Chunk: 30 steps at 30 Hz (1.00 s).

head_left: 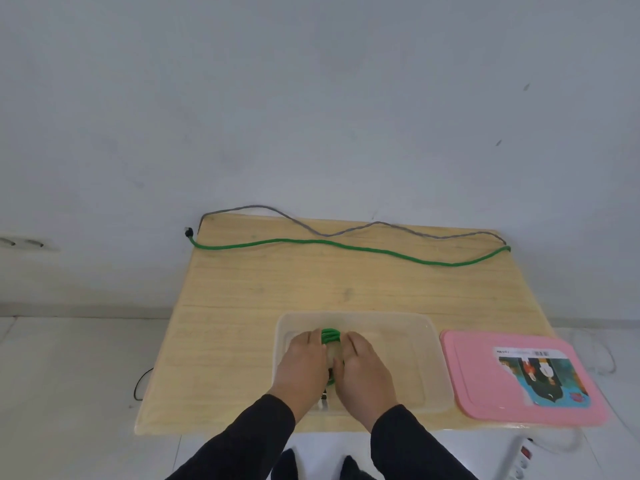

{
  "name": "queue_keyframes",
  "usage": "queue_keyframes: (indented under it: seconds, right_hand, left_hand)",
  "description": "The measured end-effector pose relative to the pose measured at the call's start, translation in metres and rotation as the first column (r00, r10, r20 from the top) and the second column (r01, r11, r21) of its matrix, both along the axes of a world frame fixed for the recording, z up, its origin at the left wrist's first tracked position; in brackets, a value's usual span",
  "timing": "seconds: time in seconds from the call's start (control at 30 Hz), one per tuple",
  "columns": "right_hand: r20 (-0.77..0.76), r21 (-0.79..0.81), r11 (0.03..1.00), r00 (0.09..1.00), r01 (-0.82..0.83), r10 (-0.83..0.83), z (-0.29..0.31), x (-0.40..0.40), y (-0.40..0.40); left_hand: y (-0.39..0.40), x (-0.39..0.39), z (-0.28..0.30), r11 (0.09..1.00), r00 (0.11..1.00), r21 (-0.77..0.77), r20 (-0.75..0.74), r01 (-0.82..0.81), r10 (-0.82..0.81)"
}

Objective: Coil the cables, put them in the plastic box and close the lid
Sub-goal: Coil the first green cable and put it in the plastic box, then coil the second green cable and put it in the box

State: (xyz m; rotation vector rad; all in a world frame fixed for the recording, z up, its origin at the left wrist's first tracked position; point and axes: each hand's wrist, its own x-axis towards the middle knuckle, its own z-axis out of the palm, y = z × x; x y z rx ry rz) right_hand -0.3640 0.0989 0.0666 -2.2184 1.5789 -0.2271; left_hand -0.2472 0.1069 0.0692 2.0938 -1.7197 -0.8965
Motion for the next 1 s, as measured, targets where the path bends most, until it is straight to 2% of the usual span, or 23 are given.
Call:
queue_keyframes:
  seconds: [0.1, 0.2, 0.27, 0.3, 0.37, 0.43, 0.53, 0.6, 0.67, 0.8, 1.0]
  right_hand:
    - [-0.015, -0.089, 0.995, 0.999, -0.052, 0.051, 0.005, -0.002, 0.001]
    - [0.023, -0.144, 0.983, 0.992, -0.116, 0.120, 0.011, -0.007, 0.000]
    - [0.006, -0.192, 0.964, 0.983, -0.181, 0.186, 0.018, -0.008, -0.004]
    - [0.004, -0.225, 0.952, 0.977, -0.209, 0.215, 0.024, -0.008, -0.007]
    - [-0.009, -0.287, 0.922, 0.963, -0.259, 0.268, 0.037, -0.004, -0.016]
    - [-0.025, -0.349, 0.886, 0.948, -0.305, 0.316, 0.046, 0.007, -0.031]
    - [-0.023, -0.406, 0.857, 0.941, -0.317, 0.338, 0.053, 0.031, -0.056]
    - [-0.026, -0.433, 0.842, 0.938, -0.322, 0.346, 0.056, 0.051, -0.073]
    - [-0.041, -0.432, 0.832, 0.929, -0.349, 0.369, 0.058, 0.073, -0.092]
    - [-0.035, -0.425, 0.829, 0.922, -0.363, 0.385, 0.042, 0.119, -0.131]
    - [-0.023, -0.352, 0.857, 0.919, -0.377, 0.395, -0.003, 0.176, -0.179]
  left_hand:
    - [0.005, -0.003, 0.000, 0.998, 0.986, -0.020, 0.158, 0.064, -0.060]
    - [0.007, -0.004, 0.007, 0.967, 0.886, 0.044, 0.393, 0.251, -0.247]
    - [0.009, -0.003, 0.013, 0.953, 0.830, 0.013, 0.487, 0.304, -0.271]
    - [0.008, 0.000, 0.016, 0.953, 0.815, -0.043, 0.530, 0.300, -0.233]
    - [0.006, 0.014, 0.026, 0.954, 0.862, -0.214, 0.501, 0.210, -0.077]
    - [-0.002, 0.032, 0.031, 0.899, 0.865, -0.382, 0.502, 0.214, 0.007]
    - [-0.016, 0.062, 0.051, 0.842, 0.930, -0.539, 0.316, 0.013, 0.188]
    - [-0.028, 0.086, 0.057, 0.825, 0.937, -0.549, 0.204, -0.131, 0.284]
    - [-0.040, 0.115, 0.052, 0.810, 0.925, -0.562, 0.195, -0.168, 0.327]
    - [-0.065, 0.173, 0.031, 0.834, 0.925, -0.477, 0.103, -0.276, 0.365]
    - [-0.108, 0.240, -0.015, 0.906, 0.972, -0.379, 0.053, -0.190, 0.227]
